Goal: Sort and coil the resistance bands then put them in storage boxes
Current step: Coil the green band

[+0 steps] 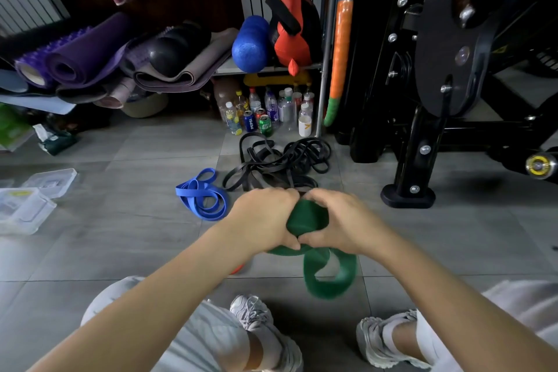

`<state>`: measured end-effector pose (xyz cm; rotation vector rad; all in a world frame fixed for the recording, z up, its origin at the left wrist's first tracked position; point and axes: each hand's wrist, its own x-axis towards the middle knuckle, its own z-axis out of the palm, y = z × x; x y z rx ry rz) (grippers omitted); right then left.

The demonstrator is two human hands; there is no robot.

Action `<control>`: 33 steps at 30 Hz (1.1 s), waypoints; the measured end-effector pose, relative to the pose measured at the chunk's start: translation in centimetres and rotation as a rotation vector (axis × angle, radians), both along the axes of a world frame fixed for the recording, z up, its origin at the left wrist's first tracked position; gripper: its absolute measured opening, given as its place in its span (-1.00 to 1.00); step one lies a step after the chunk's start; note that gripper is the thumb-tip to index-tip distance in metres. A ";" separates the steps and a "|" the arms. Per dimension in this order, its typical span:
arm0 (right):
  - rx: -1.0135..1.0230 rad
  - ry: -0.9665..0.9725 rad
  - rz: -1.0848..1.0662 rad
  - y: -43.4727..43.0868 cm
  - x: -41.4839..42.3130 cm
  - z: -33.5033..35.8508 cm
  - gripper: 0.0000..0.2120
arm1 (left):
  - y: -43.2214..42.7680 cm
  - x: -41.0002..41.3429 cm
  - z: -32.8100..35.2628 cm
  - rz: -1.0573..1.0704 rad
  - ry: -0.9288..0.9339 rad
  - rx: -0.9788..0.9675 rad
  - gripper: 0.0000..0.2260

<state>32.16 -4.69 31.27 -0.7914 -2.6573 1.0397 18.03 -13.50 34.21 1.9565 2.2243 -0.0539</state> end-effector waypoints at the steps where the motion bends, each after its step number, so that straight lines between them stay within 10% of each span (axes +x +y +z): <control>1: -0.042 0.011 -0.012 0.1 -0.1 0.0 -0.46 | 0.1 -0.2 -0.1 0.016 -0.007 0.029 -0.48; 12: -0.479 0.311 0.012 2.1 2.4 -0.7 -0.47 | -1.8 -1.9 -0.6 0.317 -0.802 0.326 -0.61; 20: -0.286 0.242 -0.041 1.8 2.0 0.5 -0.57 | -2.3 -1.6 -1.9 0.341 -1.074 0.352 -0.54; 30: 0.107 -0.079 0.038 0.6 -0.1 1.0 -0.50 | -0.6 -0.7 0.2 0.002 -0.146 0.008 -0.53; 33: -0.004 -0.091 0.060 1.2 -0.1 0.9 -0.49 | -0.3 -1.1 0.1 -0.016 -0.163 0.019 -0.63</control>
